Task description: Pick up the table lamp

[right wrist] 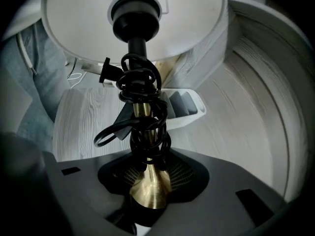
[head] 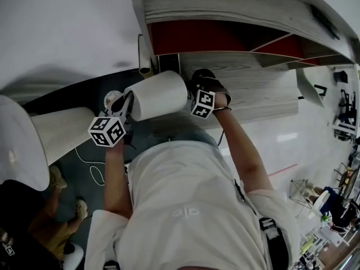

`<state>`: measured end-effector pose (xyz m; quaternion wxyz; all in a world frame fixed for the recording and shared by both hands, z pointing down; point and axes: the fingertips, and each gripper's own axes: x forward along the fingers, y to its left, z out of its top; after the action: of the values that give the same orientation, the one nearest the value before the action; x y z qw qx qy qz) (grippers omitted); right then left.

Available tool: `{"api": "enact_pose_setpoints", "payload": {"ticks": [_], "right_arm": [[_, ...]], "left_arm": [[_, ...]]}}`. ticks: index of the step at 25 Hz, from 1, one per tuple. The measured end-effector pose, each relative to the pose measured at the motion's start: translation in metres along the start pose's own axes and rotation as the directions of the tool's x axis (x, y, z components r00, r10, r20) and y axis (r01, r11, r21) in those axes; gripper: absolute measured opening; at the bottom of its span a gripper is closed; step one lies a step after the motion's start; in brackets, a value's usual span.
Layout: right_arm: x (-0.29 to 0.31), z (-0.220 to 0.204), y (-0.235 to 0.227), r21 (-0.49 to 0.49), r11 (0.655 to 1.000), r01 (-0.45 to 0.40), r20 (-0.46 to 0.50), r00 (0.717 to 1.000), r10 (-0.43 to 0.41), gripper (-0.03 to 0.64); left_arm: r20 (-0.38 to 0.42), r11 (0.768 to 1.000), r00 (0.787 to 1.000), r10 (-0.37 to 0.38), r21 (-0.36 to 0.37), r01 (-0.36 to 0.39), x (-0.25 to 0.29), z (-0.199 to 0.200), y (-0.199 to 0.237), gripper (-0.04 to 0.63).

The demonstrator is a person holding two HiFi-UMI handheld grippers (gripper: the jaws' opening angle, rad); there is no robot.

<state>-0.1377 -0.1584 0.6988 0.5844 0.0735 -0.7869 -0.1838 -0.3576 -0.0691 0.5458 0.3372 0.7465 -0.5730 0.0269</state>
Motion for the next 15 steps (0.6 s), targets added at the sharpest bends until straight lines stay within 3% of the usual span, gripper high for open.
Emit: {"api": "enact_pose_setpoints", "payload": {"ticks": [5,15], "right_arm": [[-0.031,-0.031,-0.013,0.026,0.998,0.052,-0.049,0.997,-0.051,0.17],[-0.104,-0.114,-0.029,0.025,0.989,0.146,-0.16,0.977,-0.14,0.169]], "left_arm": [[0.025,0.997,0.997,-0.079,-0.021,0.08,0.015,0.003,-0.022,0.018],[0.042,0.97,0.969,-0.242,-0.001,0.243,0.051,0.007,-0.101,0.018]]}}
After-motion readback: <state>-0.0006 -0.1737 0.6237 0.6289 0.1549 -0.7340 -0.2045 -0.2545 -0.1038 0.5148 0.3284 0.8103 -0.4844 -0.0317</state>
